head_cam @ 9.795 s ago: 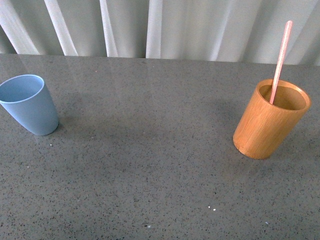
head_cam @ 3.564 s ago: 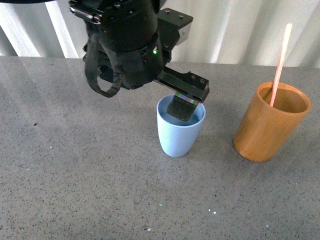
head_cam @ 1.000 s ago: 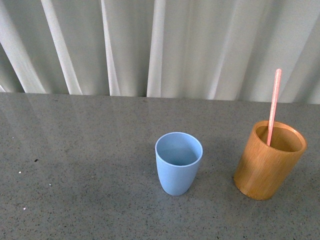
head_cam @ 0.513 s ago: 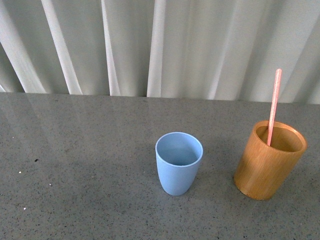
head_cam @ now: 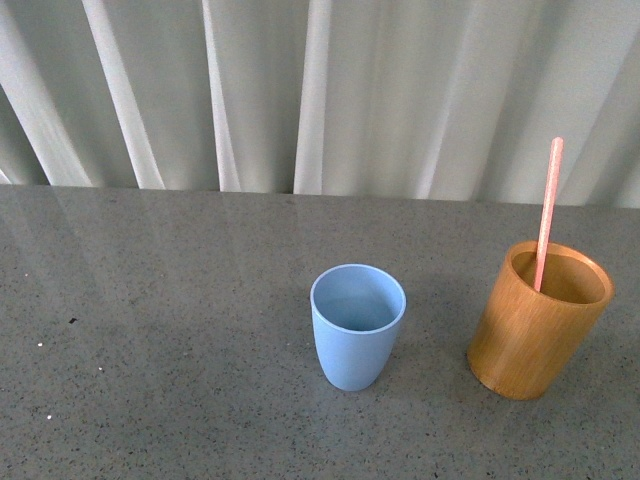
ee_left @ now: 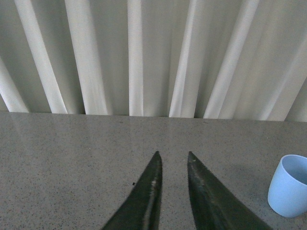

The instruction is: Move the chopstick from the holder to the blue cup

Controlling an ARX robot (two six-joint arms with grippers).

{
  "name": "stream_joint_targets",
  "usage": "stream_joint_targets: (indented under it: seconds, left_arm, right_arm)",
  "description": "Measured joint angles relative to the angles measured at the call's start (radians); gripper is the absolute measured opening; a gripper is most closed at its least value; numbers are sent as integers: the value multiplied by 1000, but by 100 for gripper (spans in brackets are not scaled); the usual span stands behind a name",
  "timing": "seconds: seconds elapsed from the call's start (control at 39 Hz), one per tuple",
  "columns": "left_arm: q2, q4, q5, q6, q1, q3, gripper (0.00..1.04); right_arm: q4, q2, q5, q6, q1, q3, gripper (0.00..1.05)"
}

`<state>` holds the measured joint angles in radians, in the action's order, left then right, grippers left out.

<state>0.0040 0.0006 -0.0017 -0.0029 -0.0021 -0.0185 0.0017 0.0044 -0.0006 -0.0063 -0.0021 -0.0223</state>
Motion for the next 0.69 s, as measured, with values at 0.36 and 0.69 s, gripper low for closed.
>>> stream_joint_targets:
  seconds: [0.36, 0.69]
  left_arm:
    - [0, 0, 0, 0, 0, 0, 91]
    - [0, 0, 0, 0, 0, 0, 98]
  right_arm:
    - [0, 0, 0, 0, 0, 0, 95]
    - [0, 0, 0, 0, 0, 0, 95]
